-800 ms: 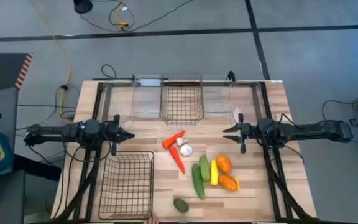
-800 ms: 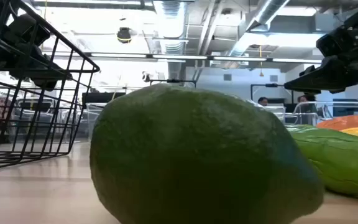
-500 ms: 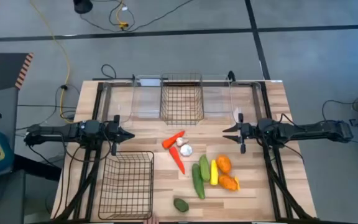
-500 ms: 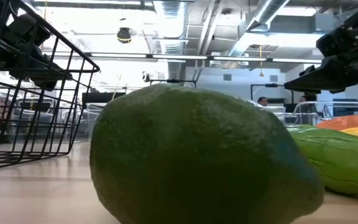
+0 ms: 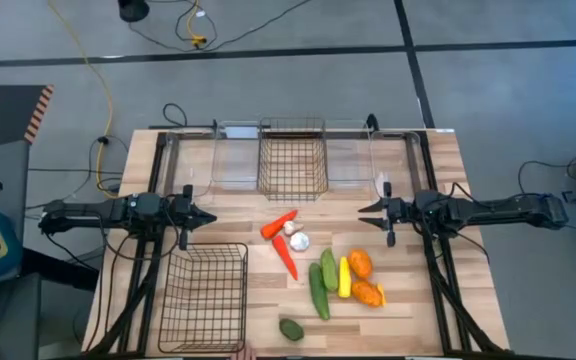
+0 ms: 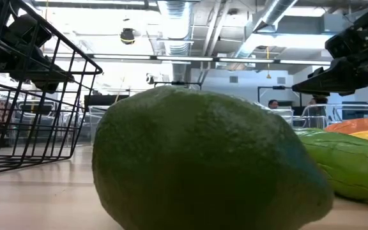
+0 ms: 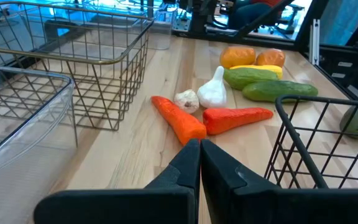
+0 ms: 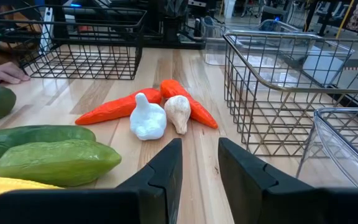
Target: Sort produce into baskets
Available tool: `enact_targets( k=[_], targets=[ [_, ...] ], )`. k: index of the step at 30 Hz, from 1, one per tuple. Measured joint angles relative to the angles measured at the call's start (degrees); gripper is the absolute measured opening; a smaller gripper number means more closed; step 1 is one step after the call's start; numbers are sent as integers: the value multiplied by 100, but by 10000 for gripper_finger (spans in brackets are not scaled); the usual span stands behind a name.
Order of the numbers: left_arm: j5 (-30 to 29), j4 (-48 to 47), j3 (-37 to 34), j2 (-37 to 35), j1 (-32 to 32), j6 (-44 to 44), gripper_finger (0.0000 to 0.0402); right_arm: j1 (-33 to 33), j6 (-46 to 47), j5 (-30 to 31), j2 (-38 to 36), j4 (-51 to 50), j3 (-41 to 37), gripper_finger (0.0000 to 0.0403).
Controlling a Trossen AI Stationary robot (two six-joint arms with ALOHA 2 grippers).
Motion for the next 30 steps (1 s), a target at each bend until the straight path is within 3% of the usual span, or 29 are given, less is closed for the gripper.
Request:
enact_targets(
  k=[30],
  targets=[
    [4,61,-2,0,-1,-32,0,-1,-5,-1,-2,2,-2,132]
  ],
)
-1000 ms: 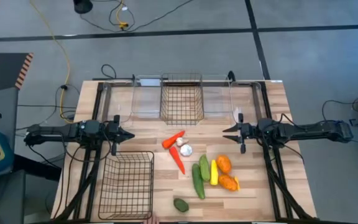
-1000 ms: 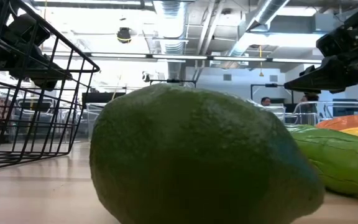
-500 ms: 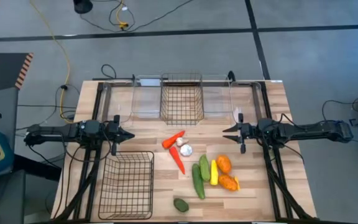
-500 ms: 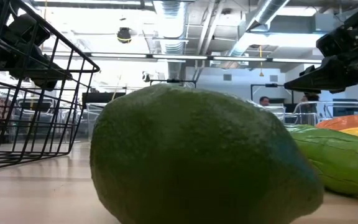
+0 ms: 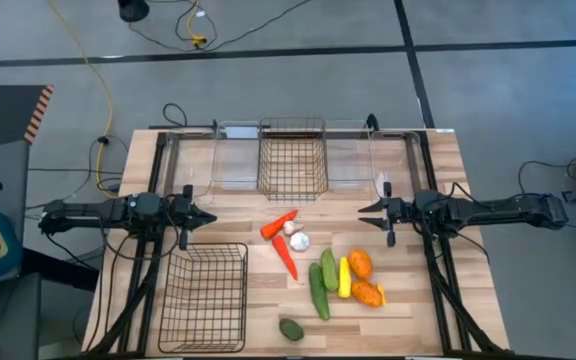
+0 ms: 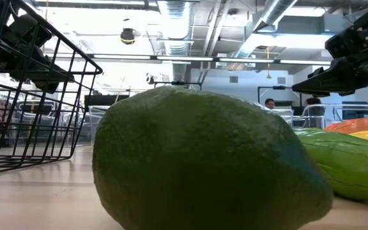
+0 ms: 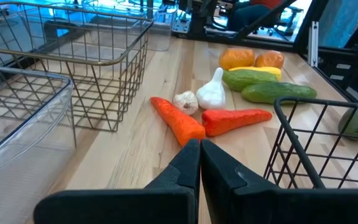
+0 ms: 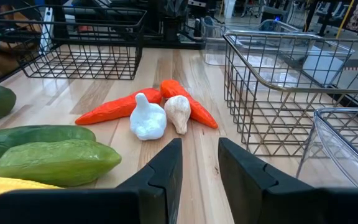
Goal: Sort produce into baskets
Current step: Put the top yellow mango into the middle right transparent bin
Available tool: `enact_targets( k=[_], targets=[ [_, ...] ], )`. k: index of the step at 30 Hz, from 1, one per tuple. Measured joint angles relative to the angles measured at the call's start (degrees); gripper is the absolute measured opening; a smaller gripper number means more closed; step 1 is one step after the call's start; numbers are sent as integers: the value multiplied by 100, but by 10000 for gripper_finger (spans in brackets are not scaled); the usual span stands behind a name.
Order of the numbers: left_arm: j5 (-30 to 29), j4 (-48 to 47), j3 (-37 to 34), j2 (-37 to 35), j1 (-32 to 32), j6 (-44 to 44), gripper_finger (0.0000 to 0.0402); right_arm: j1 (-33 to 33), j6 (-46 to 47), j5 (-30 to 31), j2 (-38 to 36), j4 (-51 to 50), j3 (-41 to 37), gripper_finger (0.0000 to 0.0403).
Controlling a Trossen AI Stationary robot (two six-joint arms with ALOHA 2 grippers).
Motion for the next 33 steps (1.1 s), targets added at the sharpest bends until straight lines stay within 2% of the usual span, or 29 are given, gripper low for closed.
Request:
enact_targets(
  k=[11,18,24,27,30,33],
  targets=[
    [-1,10,-1,-1,0,-7,0,-42,2,2,2,64,0,132],
    [-156,20,-2,-2,1,-8,0,-9,76,-11,0,736,2,132],
    [-490,22,-2,-2,1,-10,0,52,1314,6,0,1649,16,132],
    [-490,22,-2,-2,1,-10,0,50,1904,73,10,1639,144,136],
    [-494,22,-2,-2,1,-10,0,50,2177,148,18,1667,289,156],
    [-494,22,-2,-2,1,-10,0,50,2419,156,80,1665,375,195]
  ],
)
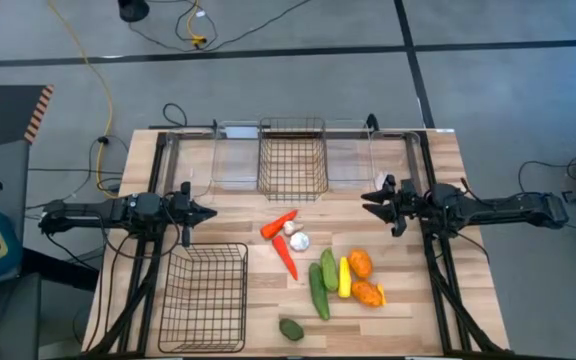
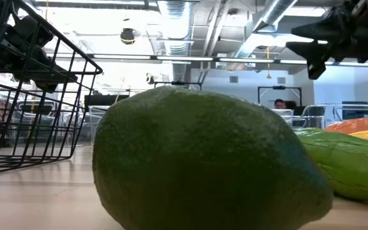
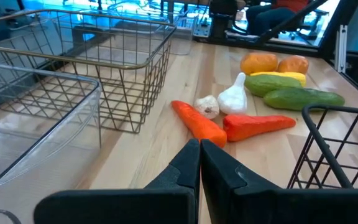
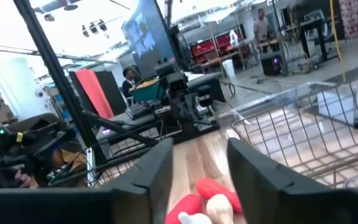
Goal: Sort produce into baskets
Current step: Put the top yellow mango into the middle right transparent bin
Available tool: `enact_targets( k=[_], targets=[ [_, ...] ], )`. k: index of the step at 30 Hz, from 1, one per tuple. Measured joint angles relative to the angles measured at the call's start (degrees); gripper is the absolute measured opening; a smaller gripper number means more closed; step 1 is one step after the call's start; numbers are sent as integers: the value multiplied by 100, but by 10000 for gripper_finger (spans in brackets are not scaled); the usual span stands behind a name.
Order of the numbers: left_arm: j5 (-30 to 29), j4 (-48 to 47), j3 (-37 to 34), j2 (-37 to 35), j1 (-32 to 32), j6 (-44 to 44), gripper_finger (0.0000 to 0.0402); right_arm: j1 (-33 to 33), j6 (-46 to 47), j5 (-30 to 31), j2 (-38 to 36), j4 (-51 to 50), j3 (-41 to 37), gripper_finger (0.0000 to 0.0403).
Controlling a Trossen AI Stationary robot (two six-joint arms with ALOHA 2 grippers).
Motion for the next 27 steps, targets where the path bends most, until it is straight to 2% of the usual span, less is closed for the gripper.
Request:
enact_targets(
  k=[5,9,22,27],
  targets=[
    [-1,0,0,0,0,0,0,0,452,285,228,-18,150,263],
    [-2,-2,0,0,0,0,0,4,470,237,443,-36,232,288],
    [-2,-2,2,0,0,0,0,4,434,-35,722,29,289,295],
    [-2,-2,2,0,0,0,0,132,345,-318,744,-380,780,295]
  ],
)
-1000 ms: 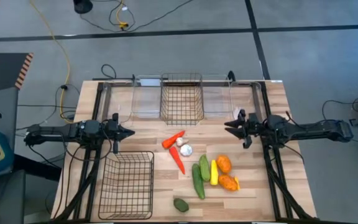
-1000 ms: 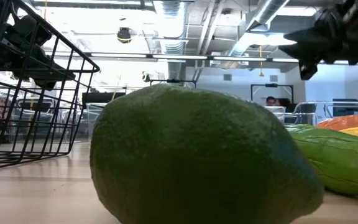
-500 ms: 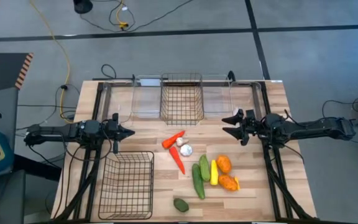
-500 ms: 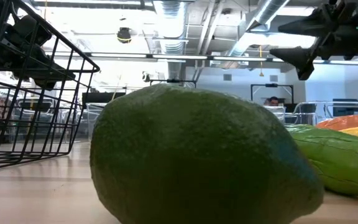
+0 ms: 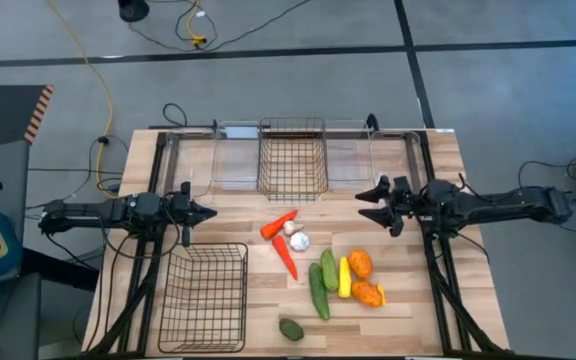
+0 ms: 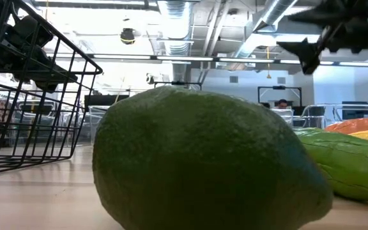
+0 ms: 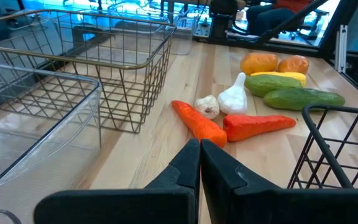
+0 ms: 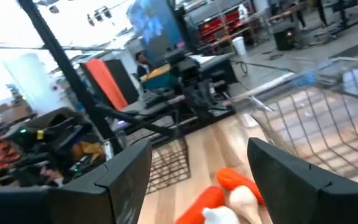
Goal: Sort produce into baskets
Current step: Put the top yellow mango into the middle right transparent bin
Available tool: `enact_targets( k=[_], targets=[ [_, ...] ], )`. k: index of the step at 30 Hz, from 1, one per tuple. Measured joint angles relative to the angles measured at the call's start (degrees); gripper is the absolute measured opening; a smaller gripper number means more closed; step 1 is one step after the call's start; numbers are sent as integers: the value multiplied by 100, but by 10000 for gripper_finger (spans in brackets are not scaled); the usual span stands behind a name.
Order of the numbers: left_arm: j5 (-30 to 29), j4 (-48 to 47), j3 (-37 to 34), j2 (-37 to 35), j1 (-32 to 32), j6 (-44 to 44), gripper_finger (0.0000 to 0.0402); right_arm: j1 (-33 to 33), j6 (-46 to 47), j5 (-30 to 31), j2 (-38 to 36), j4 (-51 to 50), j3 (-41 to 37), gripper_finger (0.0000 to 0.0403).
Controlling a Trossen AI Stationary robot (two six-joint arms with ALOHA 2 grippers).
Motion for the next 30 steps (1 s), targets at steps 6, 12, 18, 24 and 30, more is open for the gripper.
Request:
enact_targets(
  k=[6,12,18,24,30],
  targets=[
    [0,0,0,0,0,0,0,435,-245,421,342,-2274,1549,295],
    [0,0,0,0,0,0,0,821,577,1103,1150,-4486,3054,295],
    [0,-2,0,0,0,2,0,1023,1673,1223,2001,-5298,3749,295],
    [0,-2,0,0,0,0,0,1201,2736,1219,2759,-5384,3852,295],
    [0,-2,0,0,0,0,0,1343,3720,1195,3465,-5544,3852,295]
  ],
)
